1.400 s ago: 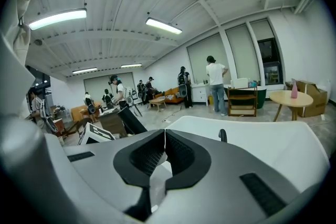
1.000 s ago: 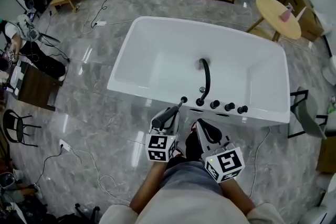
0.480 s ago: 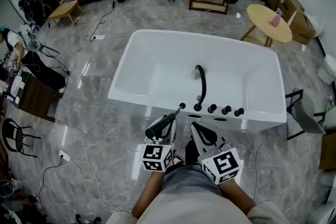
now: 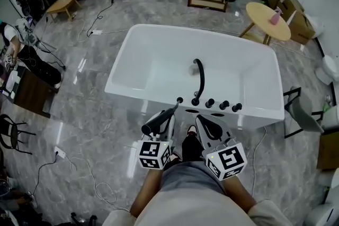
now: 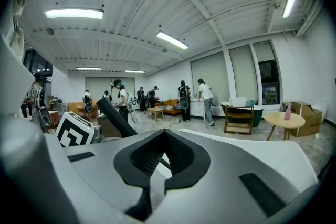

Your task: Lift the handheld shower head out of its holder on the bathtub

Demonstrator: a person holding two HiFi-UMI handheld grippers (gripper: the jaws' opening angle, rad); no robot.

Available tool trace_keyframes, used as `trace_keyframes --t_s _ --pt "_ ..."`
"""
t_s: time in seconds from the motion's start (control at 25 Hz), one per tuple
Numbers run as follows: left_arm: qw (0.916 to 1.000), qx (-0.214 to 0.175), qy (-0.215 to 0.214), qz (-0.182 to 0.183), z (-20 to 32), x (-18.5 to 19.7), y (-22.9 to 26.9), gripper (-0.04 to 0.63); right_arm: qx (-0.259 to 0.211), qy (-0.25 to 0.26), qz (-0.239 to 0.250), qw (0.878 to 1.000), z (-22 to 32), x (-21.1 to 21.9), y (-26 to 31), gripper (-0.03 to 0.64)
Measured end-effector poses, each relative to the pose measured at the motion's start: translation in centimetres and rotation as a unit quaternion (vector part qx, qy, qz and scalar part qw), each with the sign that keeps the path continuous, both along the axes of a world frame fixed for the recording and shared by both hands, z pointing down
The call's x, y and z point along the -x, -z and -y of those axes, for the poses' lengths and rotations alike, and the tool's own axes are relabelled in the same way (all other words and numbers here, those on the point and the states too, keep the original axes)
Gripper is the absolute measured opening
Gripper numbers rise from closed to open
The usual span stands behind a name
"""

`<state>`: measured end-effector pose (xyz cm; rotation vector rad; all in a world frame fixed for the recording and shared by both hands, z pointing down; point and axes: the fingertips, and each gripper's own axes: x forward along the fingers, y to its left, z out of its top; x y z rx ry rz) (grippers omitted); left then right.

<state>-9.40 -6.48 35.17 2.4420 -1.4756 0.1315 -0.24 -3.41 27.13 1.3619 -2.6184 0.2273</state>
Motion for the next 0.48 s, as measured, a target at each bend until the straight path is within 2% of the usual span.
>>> trace_keyframes --t_s 0.48 --pt "0.9999 0.008 0.002 -0.011 0.04 0.51 -0.24 0.138 0.008 0.004 -0.003 1.000 0.31 0.49 -0.46 0.018"
